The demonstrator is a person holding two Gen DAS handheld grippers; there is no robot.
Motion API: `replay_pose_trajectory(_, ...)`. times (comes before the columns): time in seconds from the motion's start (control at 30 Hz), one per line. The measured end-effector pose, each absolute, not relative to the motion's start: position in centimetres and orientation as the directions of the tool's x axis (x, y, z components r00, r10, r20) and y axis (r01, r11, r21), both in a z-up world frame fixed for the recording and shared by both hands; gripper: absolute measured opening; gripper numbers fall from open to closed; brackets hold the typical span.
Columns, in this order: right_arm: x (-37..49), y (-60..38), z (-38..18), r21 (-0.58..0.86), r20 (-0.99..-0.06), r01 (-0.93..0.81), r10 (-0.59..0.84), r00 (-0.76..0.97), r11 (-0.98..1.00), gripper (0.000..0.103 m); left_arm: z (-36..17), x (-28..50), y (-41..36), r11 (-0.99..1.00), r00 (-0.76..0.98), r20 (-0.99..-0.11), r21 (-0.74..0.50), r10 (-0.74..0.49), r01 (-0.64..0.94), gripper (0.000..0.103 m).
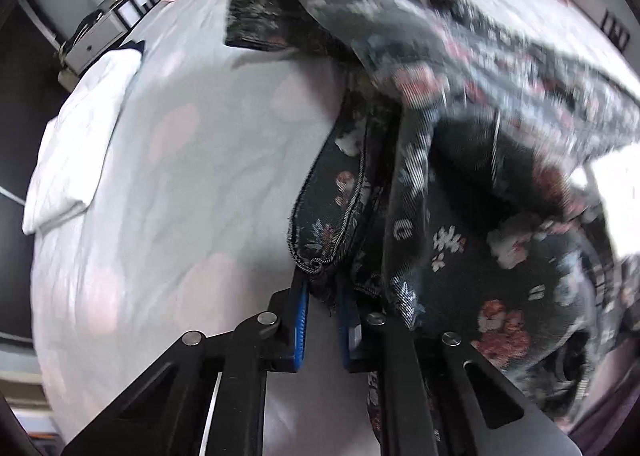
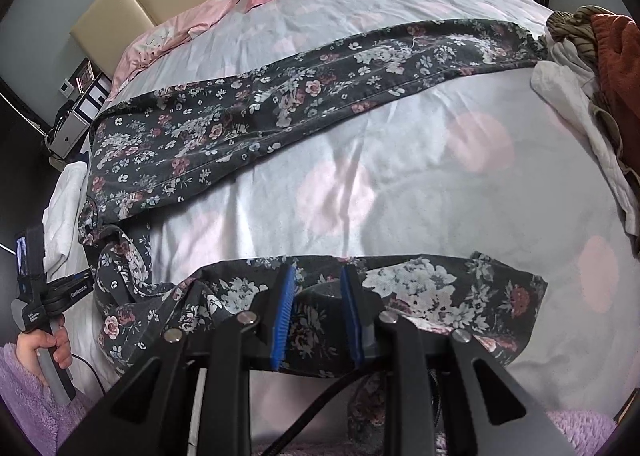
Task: Fold clothes
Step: 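Grasp the jeans seat by the back pocket with the left tool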
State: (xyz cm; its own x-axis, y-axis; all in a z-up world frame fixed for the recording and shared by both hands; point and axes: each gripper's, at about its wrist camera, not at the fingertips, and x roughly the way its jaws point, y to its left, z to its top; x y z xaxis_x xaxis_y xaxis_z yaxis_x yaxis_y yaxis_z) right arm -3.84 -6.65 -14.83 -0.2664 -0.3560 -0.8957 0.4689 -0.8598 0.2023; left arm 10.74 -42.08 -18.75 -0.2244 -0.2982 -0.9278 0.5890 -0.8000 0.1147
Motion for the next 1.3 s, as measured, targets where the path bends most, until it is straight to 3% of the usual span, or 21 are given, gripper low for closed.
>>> replay_pose_trajectory(0.33,-3.9,-6.2,-14.7,0.23,-0.888,0.463,-0.379,-0.26,-0.856,0.024,-11.2,16.5,-42.0,-0.705,-0.375,-0.805,0.074,-0.46,0.705,0.008)
replay_pose_trajectory(0.53,-4.1,-6.1,-14.6,0.244,-0.885,0.458,-0.389,-0.255,-0.855,0.024,-9.0,22.0,-43.8,-0.541,-0.301,-0.751,0.088,-0.587,0.836,0.006)
replay_pose_trajectory(0.57,-4.1,-6.1,-14.7,0.246,-0.885,0.456,-0.39,-0.254,-0.855,0.024,-8.6,22.5,-44.1,-0.502,-0.282,-0.733,0.093,-0.619,0.86,0.0)
replay_pose_trajectory(0.67,-4.3,-6.2,-14.8,0.248,-0.887,0.453,-0.389,-0.25,-0.856,0.024,-7.2,24.6,-44.6,-0.373,-0.223,-0.635,0.112,-0.74,0.921,0.0)
replay_pose_trajectory(0.77,-4.4,-6.3,-14.9,0.245,-0.889,0.452,-0.385,-0.247,-0.858,0.024,-6.9,26.8,-45.5,-0.31,-0.171,-0.627,0.119,-0.76,0.943,0.0)
replay_pose_trajectory(0.97,-4.4,-6.3,-14.9,0.242,-0.892,0.453,-0.38,-0.244,-0.858,0.024,-10.0,26.7,-47.4,-0.378,-0.223,-0.771,0.026,-0.597,0.925,0.002)
replay_pose_trajectory(1.03,-4.5,-6.2,-14.8,0.248,-0.891,0.45,-0.385,-0.242,-0.858,0.024,-10.4,25.5,-47.2,-0.417,-0.256,-0.792,-0.002,-0.554,0.909,0.01)
replay_pose_trajectory(1.1,-4.6,-6.0,-14.8,0.256,-0.889,0.446,-0.39,-0.24,-0.858,0.024,-10.5,24.4,-46.7,-0.464,-0.284,-0.806,-0.013,-0.519,0.886,0.046)
replay_pose_trajectory(1.13,-4.6,-6.0,-14.9,0.259,-0.889,0.443,-0.391,-0.238,-0.858,0.024,-10.7,23.9,-46.4,-0.488,-0.293,-0.811,-0.01,-0.507,0.873,0.052)
replay_pose_trajectory(1.23,-4.6,-6.1,-14.9,0.253,-0.891,0.445,-0.386,-0.238,-0.859,0.024,-11.5,22.6,-45.8,-0.557,-0.32,-0.841,-0.027,-0.437,0.83,0.055)
replay_pose_trajectory(1.3,-4.6,-6.1,-14.9,0.251,-0.892,0.446,-0.384,-0.238,-0.859,0.024,-12.5,21.6,-45.8,-0.598,-0.33,-0.872,-0.056,-0.36,0.8,0.062)
